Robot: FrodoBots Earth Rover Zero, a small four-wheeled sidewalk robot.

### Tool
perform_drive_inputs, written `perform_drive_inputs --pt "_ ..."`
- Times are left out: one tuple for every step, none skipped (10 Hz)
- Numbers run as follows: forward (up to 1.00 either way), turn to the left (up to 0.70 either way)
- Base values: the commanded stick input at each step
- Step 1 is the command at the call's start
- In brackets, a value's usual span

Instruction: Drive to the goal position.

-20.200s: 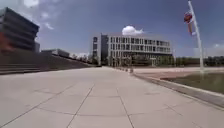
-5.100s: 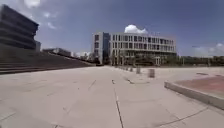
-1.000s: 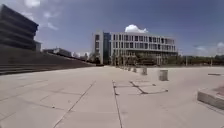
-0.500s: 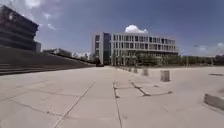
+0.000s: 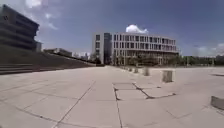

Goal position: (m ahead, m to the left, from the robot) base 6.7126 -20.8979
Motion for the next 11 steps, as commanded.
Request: perform_drive_inputs --pt "0.3 0.01" --pt "0.3 0.01" --pt "0.3 0.01" --pt "0.3 0.01" --pt "0.3 0.01" --pt "0.3 0.01" --pt "0.3 0.01" --pt "0.3 0.01" --pt "0.3 0.01" --pt "0.3 0.01" --pt "0.3 0.01"
